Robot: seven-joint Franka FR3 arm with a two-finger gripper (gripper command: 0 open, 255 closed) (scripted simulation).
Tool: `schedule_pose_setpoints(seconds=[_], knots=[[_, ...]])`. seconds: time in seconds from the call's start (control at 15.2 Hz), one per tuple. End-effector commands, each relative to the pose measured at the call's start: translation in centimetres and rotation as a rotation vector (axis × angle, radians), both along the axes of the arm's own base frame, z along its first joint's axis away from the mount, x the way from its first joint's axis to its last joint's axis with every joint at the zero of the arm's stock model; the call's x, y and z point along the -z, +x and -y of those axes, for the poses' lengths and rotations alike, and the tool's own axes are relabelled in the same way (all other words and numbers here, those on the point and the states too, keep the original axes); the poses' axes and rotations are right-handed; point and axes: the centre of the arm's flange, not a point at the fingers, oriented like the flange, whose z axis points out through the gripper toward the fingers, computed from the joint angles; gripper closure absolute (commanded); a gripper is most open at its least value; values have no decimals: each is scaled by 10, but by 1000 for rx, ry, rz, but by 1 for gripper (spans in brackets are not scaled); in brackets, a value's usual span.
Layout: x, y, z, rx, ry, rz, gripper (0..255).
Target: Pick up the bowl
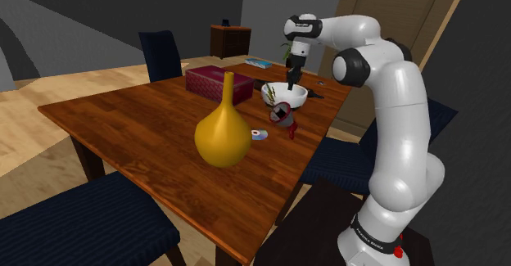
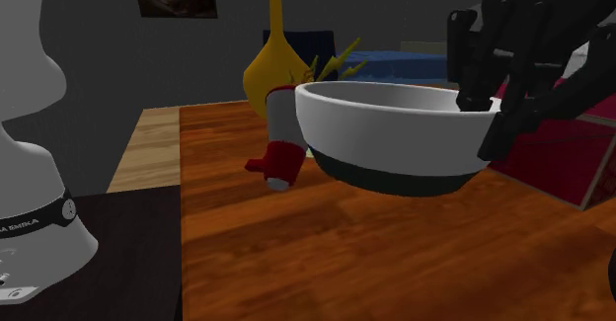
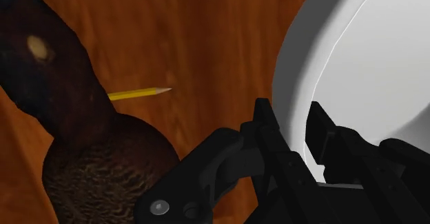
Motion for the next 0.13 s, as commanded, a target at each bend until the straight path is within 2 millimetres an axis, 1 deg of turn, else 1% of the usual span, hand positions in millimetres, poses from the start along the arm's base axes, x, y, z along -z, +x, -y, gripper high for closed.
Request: schedule_pose_setpoints(seconds=[0.0, 0.07], knots=[[-8, -1, 0, 0, 0, 1, 255], [-8, -1, 0, 0, 0, 1, 255]])
